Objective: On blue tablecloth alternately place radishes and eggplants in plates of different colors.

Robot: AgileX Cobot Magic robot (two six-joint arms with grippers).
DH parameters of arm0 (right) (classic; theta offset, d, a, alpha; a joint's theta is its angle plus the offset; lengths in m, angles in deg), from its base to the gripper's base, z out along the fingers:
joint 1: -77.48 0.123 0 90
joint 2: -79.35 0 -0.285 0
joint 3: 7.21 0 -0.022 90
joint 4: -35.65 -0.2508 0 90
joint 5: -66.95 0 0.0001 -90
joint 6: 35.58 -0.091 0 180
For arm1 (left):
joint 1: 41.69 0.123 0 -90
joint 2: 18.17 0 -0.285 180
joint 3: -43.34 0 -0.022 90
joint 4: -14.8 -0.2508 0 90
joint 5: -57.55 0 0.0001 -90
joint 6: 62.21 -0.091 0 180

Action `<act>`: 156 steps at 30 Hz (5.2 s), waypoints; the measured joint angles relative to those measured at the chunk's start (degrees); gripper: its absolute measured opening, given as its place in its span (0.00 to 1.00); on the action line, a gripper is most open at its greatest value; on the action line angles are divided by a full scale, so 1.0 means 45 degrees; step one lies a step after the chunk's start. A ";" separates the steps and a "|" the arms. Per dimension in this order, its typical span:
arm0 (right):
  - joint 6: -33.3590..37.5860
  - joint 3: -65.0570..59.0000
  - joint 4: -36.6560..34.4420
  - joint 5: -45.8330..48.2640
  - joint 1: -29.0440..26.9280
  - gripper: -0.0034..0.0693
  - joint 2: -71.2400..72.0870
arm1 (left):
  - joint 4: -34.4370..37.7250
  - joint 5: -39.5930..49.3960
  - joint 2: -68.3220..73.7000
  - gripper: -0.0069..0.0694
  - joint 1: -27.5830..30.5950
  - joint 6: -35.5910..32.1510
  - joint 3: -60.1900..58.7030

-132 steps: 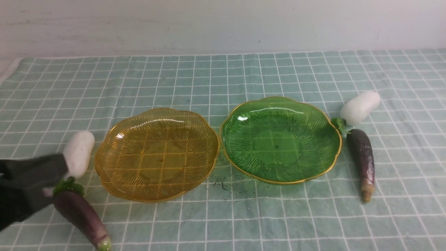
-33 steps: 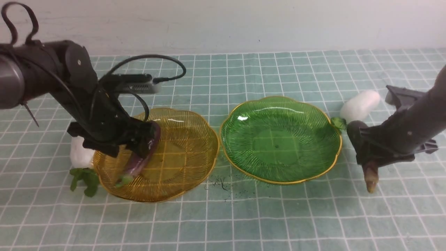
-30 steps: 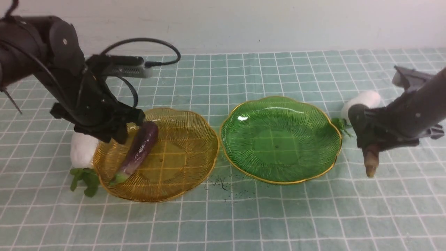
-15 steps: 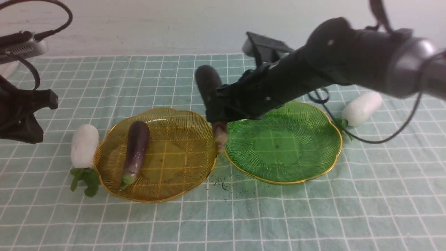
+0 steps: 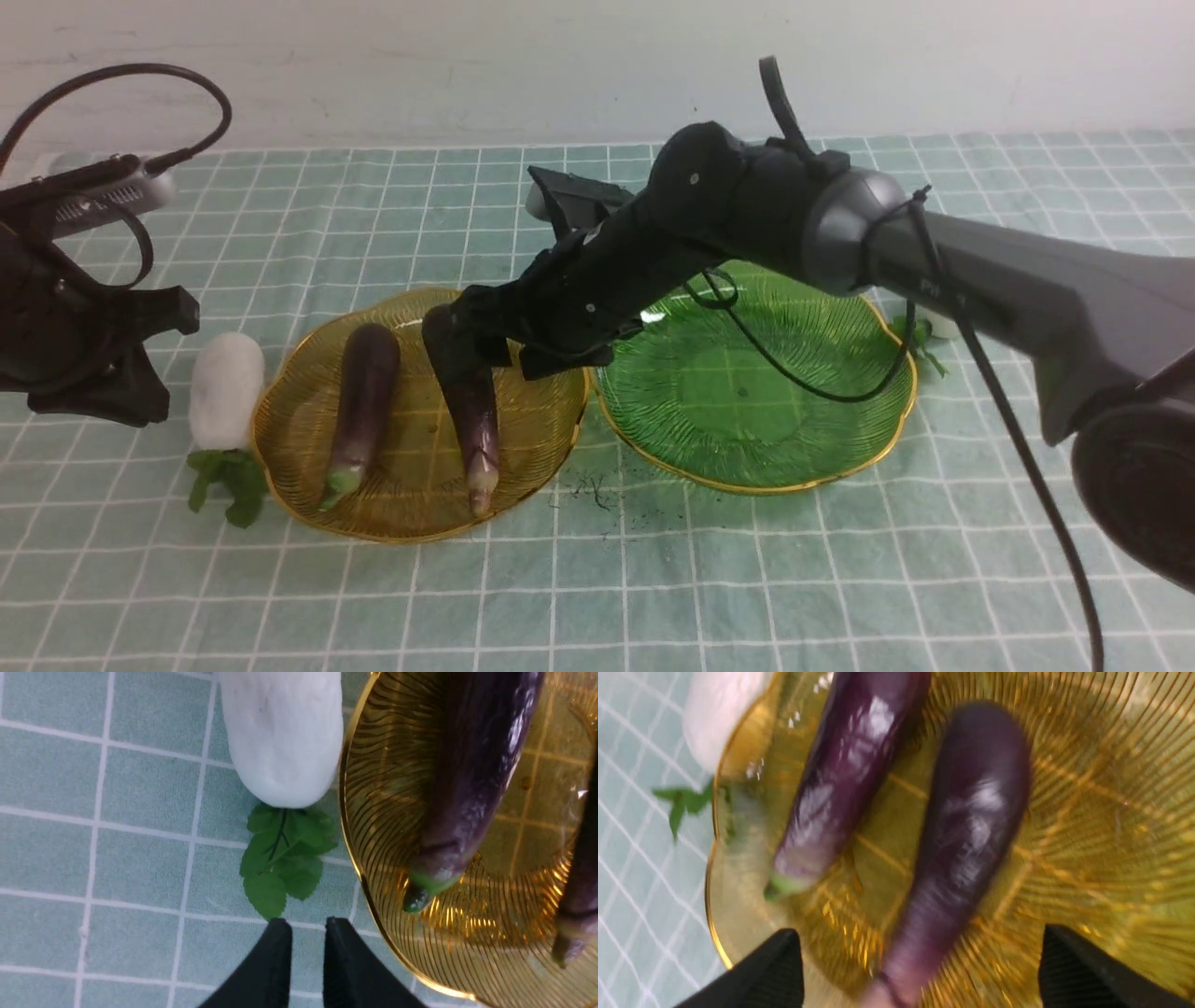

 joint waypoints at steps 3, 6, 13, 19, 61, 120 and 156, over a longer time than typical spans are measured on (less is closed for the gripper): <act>-0.0388 0.0877 0.1112 0.1651 -0.0203 0.88 0.0315 | 0.0016 -0.1244 0.0052 0.42 0.0000 0.0000 0.0000; -0.0705 0.1644 0.2558 0.2866 -0.0447 0.79 0.0916 | 0.0087 -0.2275 0.0375 0.60 0.0000 0.0000 0.0000; -0.1425 0.1916 0.5132 0.3301 -0.0628 0.57 0.2575 | 0.0364 -0.4365 0.2336 0.87 0.0000 -0.0003 0.0244; -0.1461 0.1916 0.5295 0.3390 -0.0628 0.50 0.3237 | 0.0811 -0.4244 0.3970 0.89 0.0000 -0.0027 0.1524; -0.3796 -0.0108 0.3849 0.3356 -0.9116 0.82 0.2018 | 0.3647 -0.4302 0.6129 0.70 -0.8625 -0.1280 0.6444; -0.2839 -0.0147 0.3134 0.3174 -0.4594 0.90 0.0528 | -0.2720 0.1202 -0.9407 0.08 -0.7995 0.2172 -0.0937; -0.0967 -2.1758 0.5380 -1.3932 -0.4585 0.03 2.6722 | -0.2676 -0.1129 -1.0541 0.08 -0.7995 0.2417 -0.4229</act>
